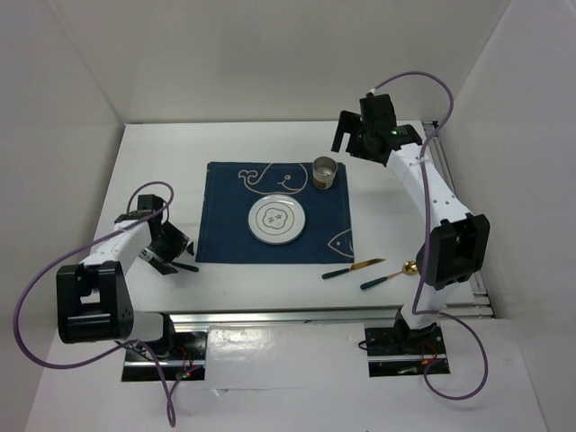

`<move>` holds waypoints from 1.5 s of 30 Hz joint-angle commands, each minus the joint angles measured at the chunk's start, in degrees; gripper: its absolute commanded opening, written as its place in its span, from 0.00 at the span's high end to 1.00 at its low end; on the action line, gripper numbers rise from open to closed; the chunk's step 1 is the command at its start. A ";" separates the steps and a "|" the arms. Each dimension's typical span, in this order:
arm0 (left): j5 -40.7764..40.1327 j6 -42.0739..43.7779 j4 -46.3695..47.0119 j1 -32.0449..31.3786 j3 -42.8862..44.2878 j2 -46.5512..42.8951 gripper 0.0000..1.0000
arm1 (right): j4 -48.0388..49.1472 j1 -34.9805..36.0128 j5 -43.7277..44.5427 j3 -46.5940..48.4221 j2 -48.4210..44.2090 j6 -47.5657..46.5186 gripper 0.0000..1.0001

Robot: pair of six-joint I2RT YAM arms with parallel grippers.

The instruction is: Set the dinner table for one person

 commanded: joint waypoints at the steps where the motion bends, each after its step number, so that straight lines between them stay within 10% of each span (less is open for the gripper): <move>1: 0.84 -4.10 3.54 0.31 -0.57 2.55 0.24 | 2.24 0.03 -0.92 -3.79 -1.81 -1.25 0.00; 9: -3.10 -7.27 3.54 0.31 -2.16 5.09 0.40 | 2.77 0.03 -1.45 -7.93 -3.57 -1.25 0.00; 18: -5.41 1.32 0.64 0.31 7.14 2.90 1.00 | 2.15 0.03 -0.92 -9.07 -4.80 -1.25 0.00; 30: -2.41 22.69 -4.98 -13.55 24.21 9.93 1.00 | 2.77 0.03 -1.98 -14.52 -8.84 0.86 0.00; 45: -7.86 22.62 -8.51 -25.35 36.78 29.53 1.00 | -1.98 -1.82 -2.67 -35.68 -23.87 12.63 0.07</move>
